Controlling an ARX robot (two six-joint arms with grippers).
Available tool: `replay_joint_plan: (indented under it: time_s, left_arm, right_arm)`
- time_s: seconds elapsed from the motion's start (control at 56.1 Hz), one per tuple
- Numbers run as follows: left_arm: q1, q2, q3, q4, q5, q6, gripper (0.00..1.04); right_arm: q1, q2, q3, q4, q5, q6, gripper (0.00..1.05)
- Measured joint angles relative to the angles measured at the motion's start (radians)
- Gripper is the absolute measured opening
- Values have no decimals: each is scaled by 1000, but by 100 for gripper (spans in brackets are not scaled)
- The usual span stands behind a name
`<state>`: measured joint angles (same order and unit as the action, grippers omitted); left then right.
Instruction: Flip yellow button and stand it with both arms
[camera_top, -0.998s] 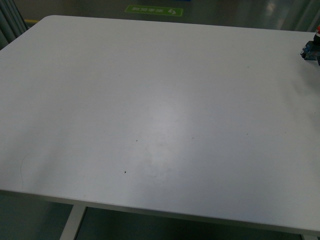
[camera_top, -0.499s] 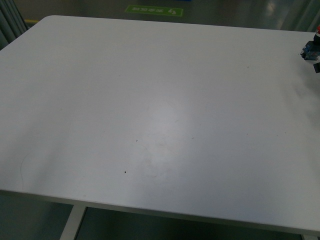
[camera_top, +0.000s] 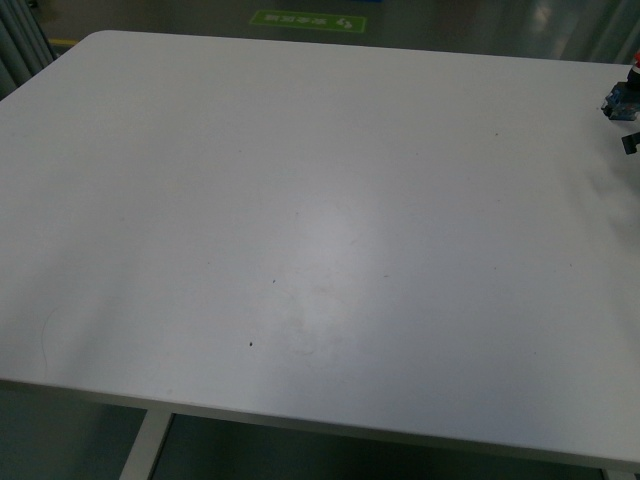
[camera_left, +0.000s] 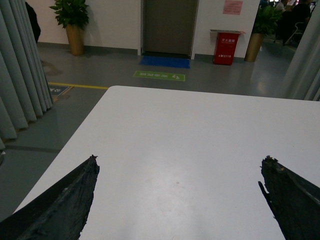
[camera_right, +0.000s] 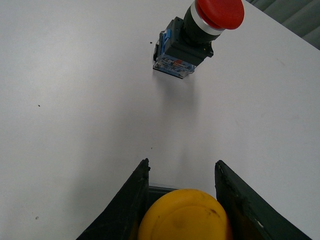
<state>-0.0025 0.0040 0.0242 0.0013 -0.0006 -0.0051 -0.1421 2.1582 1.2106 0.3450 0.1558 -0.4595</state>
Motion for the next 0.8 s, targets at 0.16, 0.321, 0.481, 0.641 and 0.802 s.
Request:
replay_joint_plan:
  time_s: [0.16, 0.321, 0.481, 0.641, 0.802]
  left_arm:
    - [0, 0, 0, 0, 0, 0, 98]
    - [0, 0, 0, 0, 0, 0, 98]
    - [0, 0, 0, 0, 0, 0, 98]
    - [0, 0, 0, 0, 0, 0, 98]
    - [0, 0, 0, 0, 0, 0, 98]
  right_arm:
    - [-2, 0, -4, -1, -19, 21, 60]
    - [-3, -9, -7, -1, -49, 53, 92]
    - [-3, -34, -10, -15, -64, 71, 97]
    - [-3, -76, -20, -34, -92, 95, 97]
    - [-7, -132, -40, -50, -142, 137, 97]
